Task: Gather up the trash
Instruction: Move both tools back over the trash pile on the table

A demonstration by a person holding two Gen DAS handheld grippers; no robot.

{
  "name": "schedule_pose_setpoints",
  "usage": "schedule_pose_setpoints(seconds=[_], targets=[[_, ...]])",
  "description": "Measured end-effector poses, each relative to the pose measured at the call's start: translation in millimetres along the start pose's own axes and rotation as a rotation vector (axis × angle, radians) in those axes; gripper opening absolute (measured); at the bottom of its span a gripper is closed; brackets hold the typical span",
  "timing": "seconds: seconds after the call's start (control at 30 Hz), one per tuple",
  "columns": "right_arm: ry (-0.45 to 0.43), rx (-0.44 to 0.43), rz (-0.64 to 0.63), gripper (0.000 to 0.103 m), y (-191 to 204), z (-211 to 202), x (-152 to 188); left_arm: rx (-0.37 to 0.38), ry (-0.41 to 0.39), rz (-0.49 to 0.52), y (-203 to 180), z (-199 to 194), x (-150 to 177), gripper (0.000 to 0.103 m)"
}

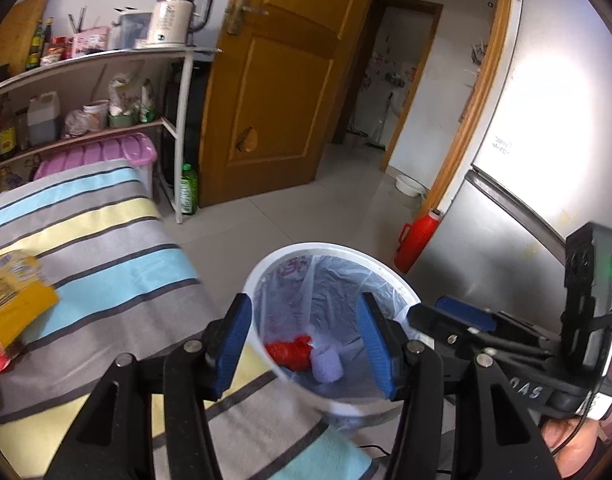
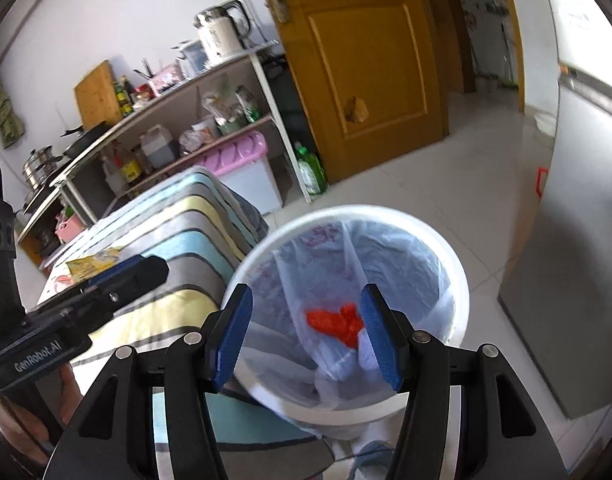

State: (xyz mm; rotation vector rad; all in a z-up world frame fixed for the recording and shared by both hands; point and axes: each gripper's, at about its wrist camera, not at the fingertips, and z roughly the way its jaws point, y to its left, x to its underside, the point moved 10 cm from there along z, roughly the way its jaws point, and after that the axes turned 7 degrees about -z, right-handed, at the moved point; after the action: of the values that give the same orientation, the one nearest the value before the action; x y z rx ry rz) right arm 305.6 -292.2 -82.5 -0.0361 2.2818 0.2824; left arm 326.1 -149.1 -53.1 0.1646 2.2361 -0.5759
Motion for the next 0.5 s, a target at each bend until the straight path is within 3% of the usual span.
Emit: schedule_pose_setpoints(seconds=[0.23,0.5], targets=[[-0.041,-0.086,-0.088,0.057,56.5,-20.6,-6.2,-0.076,-0.068,-0.047,33.0,-48.1,3.8,0.056],[-0.024,-0.189,-0.193,0.057,121.8,-22.8,4.2,-0.172,-0.139,-0.063,70.7,-102.2,14.7,0.056]])
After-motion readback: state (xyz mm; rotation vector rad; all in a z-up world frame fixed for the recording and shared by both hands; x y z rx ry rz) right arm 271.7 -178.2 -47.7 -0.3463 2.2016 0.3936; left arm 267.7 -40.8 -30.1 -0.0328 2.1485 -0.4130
